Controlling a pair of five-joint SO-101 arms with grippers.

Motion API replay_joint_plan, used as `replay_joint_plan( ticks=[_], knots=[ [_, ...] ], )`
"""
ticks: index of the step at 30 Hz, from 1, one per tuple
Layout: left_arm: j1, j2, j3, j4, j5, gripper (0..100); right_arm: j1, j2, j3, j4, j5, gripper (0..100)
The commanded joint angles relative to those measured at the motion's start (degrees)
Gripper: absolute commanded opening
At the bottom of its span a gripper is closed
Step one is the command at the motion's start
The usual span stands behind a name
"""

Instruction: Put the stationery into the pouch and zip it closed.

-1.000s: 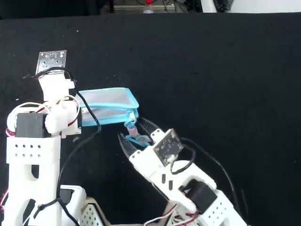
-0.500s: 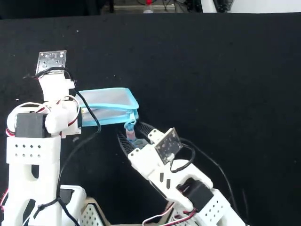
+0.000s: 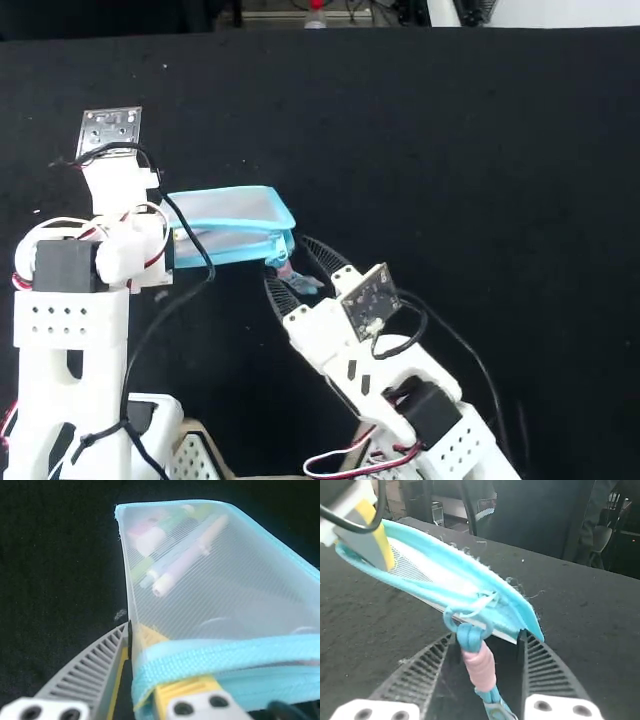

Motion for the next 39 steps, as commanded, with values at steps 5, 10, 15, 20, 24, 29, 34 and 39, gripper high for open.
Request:
replay_joint_plan(
  ticks=[5, 10, 15, 20, 24, 29, 34, 39],
  knots=[
    [-0.4, 0.4, 0.3, 0.4, 0.2, 3, 0.9, -7.8, -6.9, 3.3, -0.4, 19.1],
    [-0.4, 0.4, 0.3, 0.4, 0.2, 3, 1.1, -7.8, -7.0, 3.3, -0.1, 19.1],
    [-0.5, 0.4, 0.3, 0.4, 0.2, 3, 1.3, -7.8, -7.0, 3.5, 0.0, 16.2],
    [-0.6, 0.4, 0.3, 0.4, 0.2, 3, 1.9, -8.0, -7.3, 3.6, 4.5, 6.7],
    [-0.6, 0.4, 0.3, 0.4, 0.2, 3, 1.8, -9.5, -8.6, 6.1, 5.1, 3.1],
    [-0.6, 0.4, 0.3, 0.4, 0.2, 3, 1.8, -9.4, -8.8, 6.6, 5.1, 2.7],
    [-0.6, 0.4, 0.3, 0.4, 0.2, 3, 1.8, -9.4, -8.7, 7.0, 5.1, 12.1],
    [-0.6, 0.4, 0.3, 0.4, 0.2, 3, 1.8, -9.4, -10.3, 9.6, 5.1, 11.9]
  ],
)
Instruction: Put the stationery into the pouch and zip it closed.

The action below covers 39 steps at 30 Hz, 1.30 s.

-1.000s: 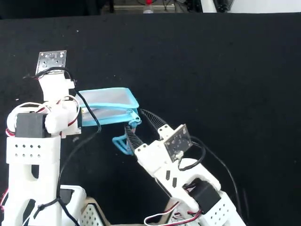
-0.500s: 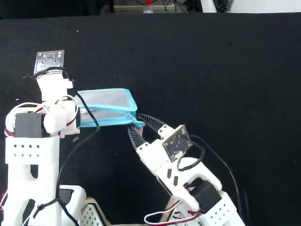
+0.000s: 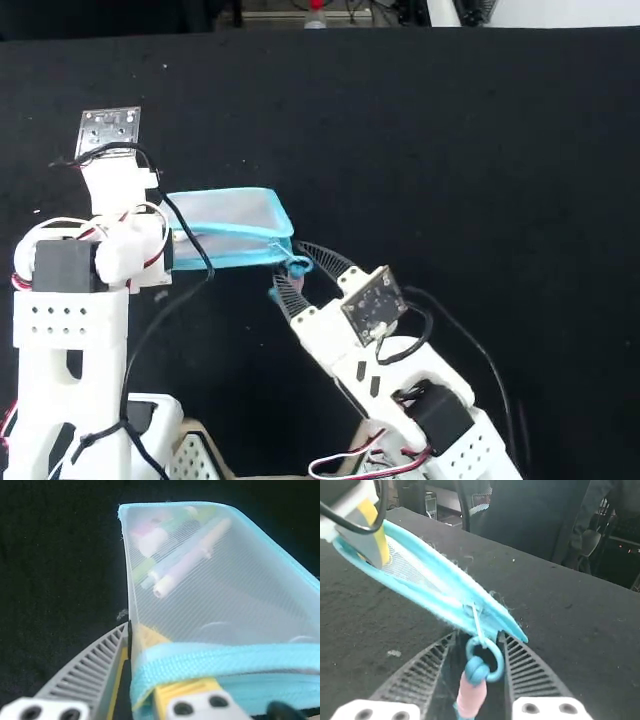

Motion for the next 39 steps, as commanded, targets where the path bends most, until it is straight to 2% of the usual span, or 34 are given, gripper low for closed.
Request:
replay_joint_plan(
  ticks=[1, 11, 16, 39],
  knots=[
    [-0.5, 0.4, 0.3, 0.4, 0.3, 3, 0.3, -9.4, -5.6, 2.3, 0.4, 11.9],
    [-0.7, 0.4, 0.3, 0.4, 0.3, 3, 0.3, -9.4, -6.3, 5.5, 0.9, 11.9],
    [-0.7, 0.4, 0.3, 0.4, 0.3, 3, 0.3, -9.4, -9.7, 9.3, 6.2, 7.0],
    [-0.7, 0.4, 0.3, 0.4, 0.3, 3, 0.3, -9.4, -10.2, 9.6, 6.2, 8.5]
  ],
)
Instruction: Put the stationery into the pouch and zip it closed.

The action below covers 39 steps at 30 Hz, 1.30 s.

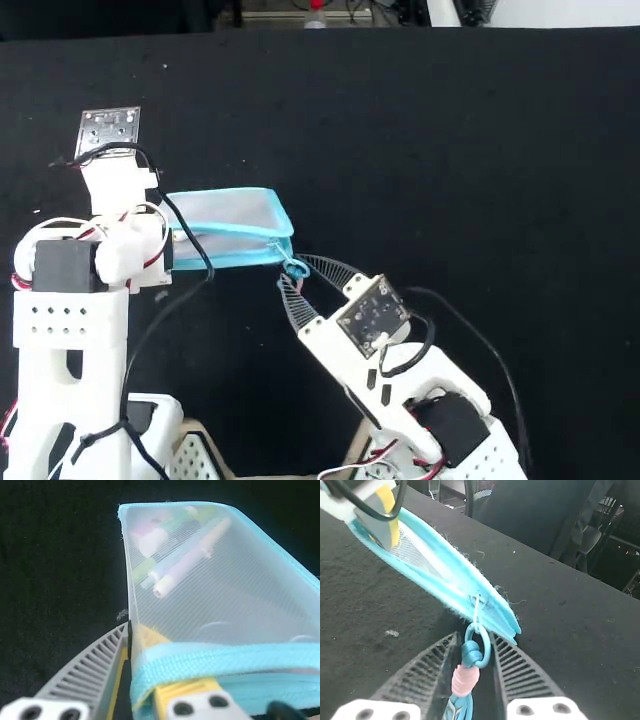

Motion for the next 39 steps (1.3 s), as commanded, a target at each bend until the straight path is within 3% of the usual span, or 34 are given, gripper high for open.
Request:
replay_joint_plan(
  ticks=[1, 36, 39],
  knots=[
    [-0.7, 0.4, 0.3, 0.4, 0.3, 3, 0.3, -9.4, -3.6, -0.1, 0.5, 8.5],
    [-0.7, 0.4, 0.4, 0.4, 0.3, 3, 1.7, -9.1, -3.3, 1.8, 1.0, 8.3],
    [-0.6, 0.4, 0.4, 0.4, 0.3, 3, 1.7, -9.1, -3.3, 1.8, 1.0, 1.0]
  ],
)
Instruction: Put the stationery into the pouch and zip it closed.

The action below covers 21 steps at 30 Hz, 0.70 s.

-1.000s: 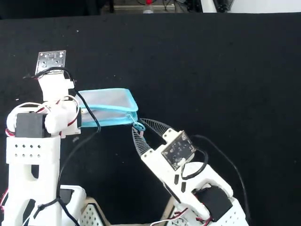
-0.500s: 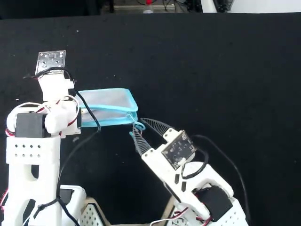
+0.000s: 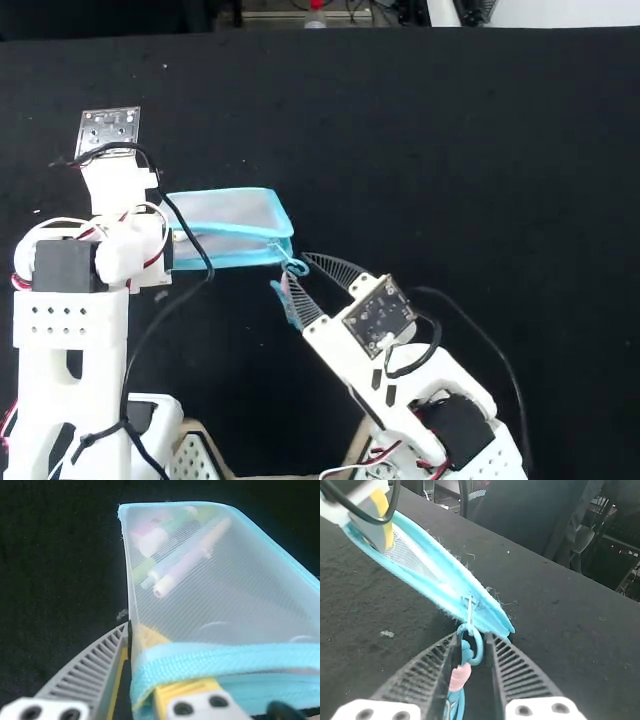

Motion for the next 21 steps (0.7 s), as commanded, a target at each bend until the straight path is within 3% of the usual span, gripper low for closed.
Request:
replay_joint_plan(
  ticks=[1, 9, 16, 21],
  knots=[
    [-0.6, 0.4, 0.4, 0.4, 0.3, 3, 0.5, -9.1, -1.5, 0.1, 0.6, 1.1],
    [-0.3, 0.4, 0.3, 0.3, 0.3, 3, 0.7, -9.0, -2.0, 0.1, 0.7, 1.1],
    [-0.2, 0.4, -2.2, 0.0, 0.3, 3, 0.8, -8.6, -6.3, 0.3, 6.7, 1.1],
    [-0.6, 0.4, -5.3, 0.4, -1.7, 3, 0.8, 0.8, -14.2, 0.3, 6.7, 1.1]
  ],
)
